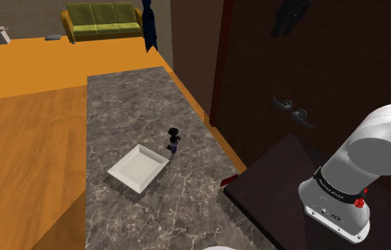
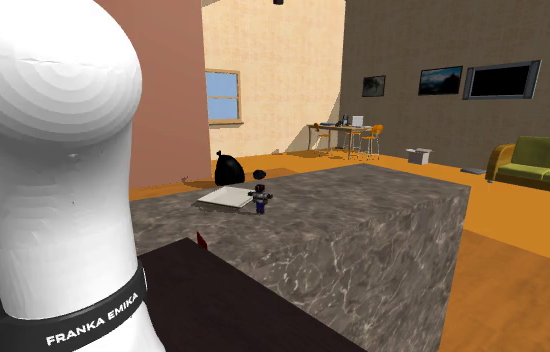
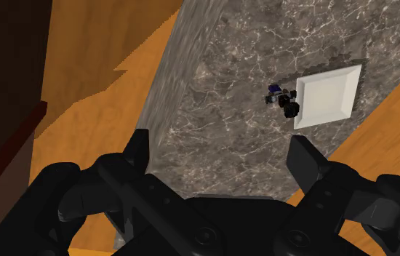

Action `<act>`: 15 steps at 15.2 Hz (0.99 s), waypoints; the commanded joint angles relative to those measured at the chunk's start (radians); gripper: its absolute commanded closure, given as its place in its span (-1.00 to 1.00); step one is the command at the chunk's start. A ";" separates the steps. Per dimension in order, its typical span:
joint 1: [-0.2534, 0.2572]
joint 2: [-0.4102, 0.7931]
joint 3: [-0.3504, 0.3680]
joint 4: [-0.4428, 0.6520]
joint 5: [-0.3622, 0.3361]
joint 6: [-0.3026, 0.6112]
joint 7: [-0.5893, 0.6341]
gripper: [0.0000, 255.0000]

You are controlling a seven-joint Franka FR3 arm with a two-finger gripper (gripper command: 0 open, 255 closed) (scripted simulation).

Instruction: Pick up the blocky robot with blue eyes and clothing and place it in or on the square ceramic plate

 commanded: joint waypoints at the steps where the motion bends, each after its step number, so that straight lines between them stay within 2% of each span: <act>1: 0.000 0.000 0.000 0.000 0.000 0.000 0.000 -1.00; 8: 0.037 0.072 0.068 -0.141 0.063 0.216 0.052 -1.00; 15: 0.084 0.213 0.137 -0.219 0.129 0.444 0.095 -1.00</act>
